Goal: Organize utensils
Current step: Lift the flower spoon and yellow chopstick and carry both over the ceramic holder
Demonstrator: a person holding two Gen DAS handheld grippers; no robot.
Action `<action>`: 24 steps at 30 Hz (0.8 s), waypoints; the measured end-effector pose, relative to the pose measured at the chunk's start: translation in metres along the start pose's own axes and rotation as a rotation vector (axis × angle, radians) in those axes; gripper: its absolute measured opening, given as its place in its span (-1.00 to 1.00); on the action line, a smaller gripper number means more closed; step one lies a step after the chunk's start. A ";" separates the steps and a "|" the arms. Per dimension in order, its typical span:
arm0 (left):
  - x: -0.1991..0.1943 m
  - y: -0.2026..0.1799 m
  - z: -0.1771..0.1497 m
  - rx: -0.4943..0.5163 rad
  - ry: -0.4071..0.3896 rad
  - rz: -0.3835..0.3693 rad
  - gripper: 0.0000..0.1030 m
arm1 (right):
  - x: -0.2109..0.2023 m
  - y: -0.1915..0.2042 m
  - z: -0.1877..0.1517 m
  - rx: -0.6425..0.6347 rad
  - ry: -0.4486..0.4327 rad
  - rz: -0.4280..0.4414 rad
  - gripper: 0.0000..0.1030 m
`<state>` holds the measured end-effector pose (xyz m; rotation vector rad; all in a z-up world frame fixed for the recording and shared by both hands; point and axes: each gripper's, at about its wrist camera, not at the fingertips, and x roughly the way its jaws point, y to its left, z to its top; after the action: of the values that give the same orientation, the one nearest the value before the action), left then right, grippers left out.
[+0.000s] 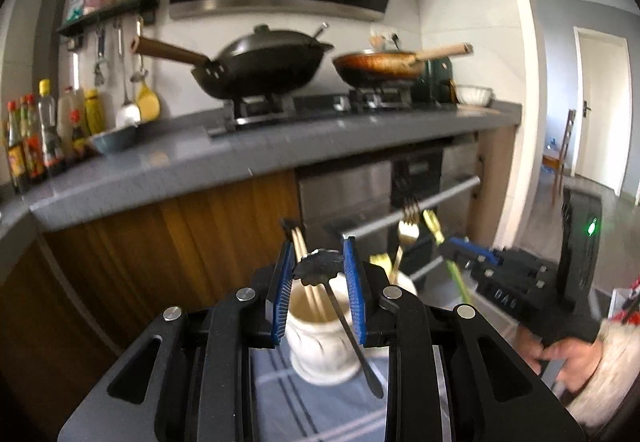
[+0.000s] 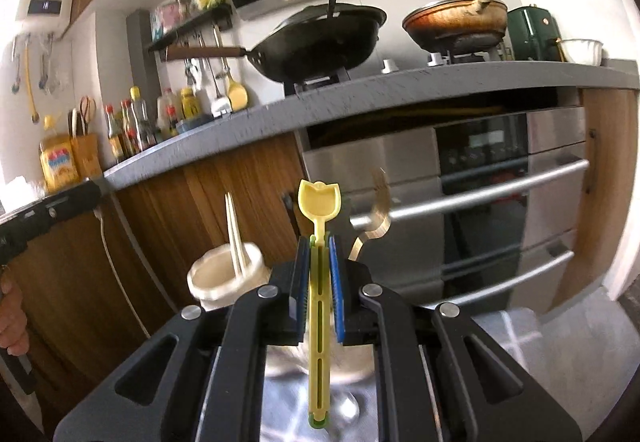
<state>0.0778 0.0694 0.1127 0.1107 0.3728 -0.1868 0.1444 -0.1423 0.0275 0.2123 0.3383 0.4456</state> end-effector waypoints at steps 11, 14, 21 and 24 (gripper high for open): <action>0.039 0.029 0.050 -0.020 -0.037 0.104 -0.48 | 0.055 -0.003 0.019 0.076 -0.072 -0.012 -0.81; 0.051 0.032 0.047 -0.010 -0.038 0.156 -0.48 | 0.067 -0.008 0.016 0.099 -0.080 -0.042 -0.81; 0.085 0.035 0.022 -0.009 0.030 0.185 -0.48 | 0.084 -0.015 -0.004 0.092 -0.078 -0.117 -0.81; 0.094 0.033 0.009 -0.003 0.059 0.176 -0.48 | 0.085 -0.015 -0.012 0.069 -0.078 -0.131 -0.81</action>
<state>0.1735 0.0854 0.0890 0.1457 0.4198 -0.0091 0.2175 -0.1155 -0.0106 0.2725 0.2896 0.2959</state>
